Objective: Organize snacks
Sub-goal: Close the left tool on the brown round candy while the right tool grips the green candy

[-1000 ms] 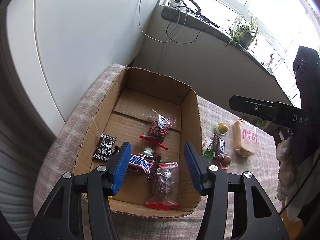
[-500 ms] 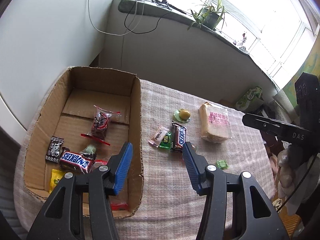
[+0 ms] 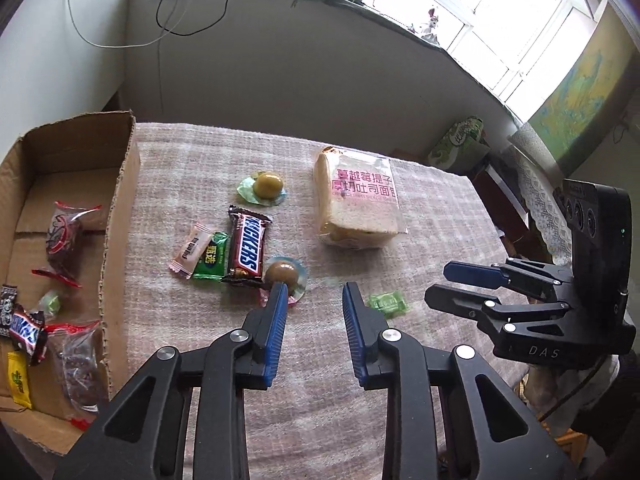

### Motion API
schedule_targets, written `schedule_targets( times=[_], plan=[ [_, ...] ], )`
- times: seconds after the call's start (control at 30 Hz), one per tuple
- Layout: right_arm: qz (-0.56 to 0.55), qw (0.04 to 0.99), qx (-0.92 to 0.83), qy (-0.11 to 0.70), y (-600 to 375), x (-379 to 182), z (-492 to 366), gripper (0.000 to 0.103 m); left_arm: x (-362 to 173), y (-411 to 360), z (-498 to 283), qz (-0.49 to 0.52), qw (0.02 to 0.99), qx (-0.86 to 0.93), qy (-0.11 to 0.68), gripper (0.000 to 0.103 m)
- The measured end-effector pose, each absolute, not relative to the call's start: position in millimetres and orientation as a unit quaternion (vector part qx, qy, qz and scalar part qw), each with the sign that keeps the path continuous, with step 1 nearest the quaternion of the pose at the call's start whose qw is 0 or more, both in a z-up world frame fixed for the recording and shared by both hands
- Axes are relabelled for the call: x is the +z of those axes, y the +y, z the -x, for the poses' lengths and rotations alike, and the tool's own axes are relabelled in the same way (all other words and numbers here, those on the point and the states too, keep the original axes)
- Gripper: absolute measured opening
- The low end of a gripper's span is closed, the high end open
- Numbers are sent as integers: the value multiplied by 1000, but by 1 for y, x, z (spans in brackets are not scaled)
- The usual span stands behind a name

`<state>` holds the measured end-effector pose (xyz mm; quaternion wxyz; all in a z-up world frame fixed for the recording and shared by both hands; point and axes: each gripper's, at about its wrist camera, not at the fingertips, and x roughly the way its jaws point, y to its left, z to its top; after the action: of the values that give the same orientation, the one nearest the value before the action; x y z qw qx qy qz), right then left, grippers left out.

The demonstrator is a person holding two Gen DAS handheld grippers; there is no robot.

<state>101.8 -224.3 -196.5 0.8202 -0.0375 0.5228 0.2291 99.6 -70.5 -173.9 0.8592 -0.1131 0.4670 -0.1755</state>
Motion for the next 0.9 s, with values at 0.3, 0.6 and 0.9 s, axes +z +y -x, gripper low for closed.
schedule_targets(
  times=[0.3,0.6,0.9],
  plan=[
    [62,798,313,512,-223,-221,-113,45,-197,-96,-127,80,862,-154,476,27],
    [131,765,379,504,-211,-231,-119,45,-215,-100,-137,52,869,-111,480,27],
    [155,744,396,516,-216,-239,-120,41,-224,-99,-138,40,862,-110,493,27]
  ],
)
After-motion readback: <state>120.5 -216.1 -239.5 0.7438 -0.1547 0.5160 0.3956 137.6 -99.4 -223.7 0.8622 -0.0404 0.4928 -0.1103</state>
